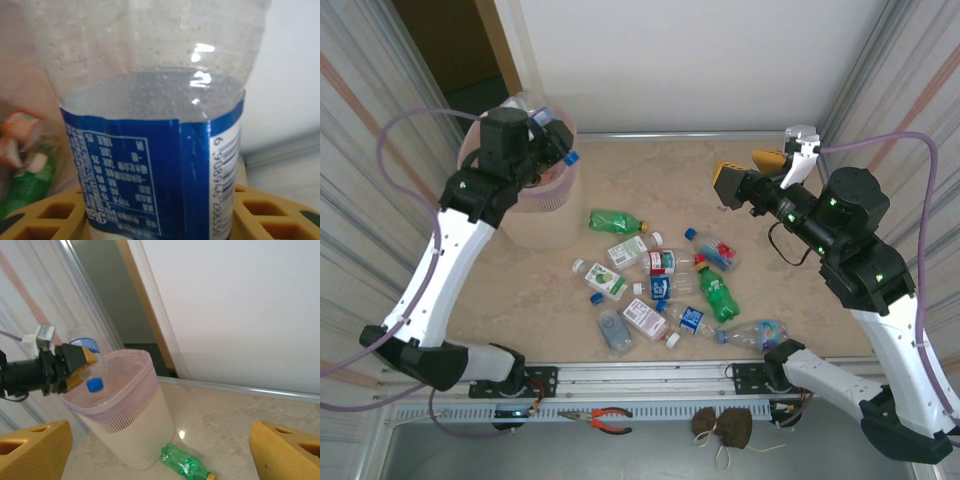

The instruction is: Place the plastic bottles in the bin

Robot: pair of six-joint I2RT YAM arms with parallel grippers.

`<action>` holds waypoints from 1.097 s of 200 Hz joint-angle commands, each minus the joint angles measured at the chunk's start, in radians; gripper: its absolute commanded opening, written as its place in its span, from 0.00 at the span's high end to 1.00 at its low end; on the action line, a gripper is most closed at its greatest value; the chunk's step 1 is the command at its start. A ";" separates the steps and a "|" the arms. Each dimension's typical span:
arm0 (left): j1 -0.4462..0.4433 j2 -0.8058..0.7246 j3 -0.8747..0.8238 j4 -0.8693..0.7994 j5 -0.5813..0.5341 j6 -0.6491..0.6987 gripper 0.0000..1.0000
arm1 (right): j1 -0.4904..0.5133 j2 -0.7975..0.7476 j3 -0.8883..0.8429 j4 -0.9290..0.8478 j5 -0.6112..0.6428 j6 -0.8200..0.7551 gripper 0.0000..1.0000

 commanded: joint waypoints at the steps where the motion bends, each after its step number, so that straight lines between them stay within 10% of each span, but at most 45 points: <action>1: 0.044 0.065 0.118 -0.260 -0.166 -0.243 0.66 | -0.021 0.005 0.039 -0.002 -0.015 -0.009 0.10; 89: 0.214 0.297 0.367 -0.571 -0.134 -0.529 0.62 | -0.122 0.045 0.035 0.006 -0.146 0.003 0.10; 219: 0.192 0.548 0.546 -0.676 -0.021 -0.848 0.60 | -0.285 0.071 0.007 0.035 -0.335 0.008 0.10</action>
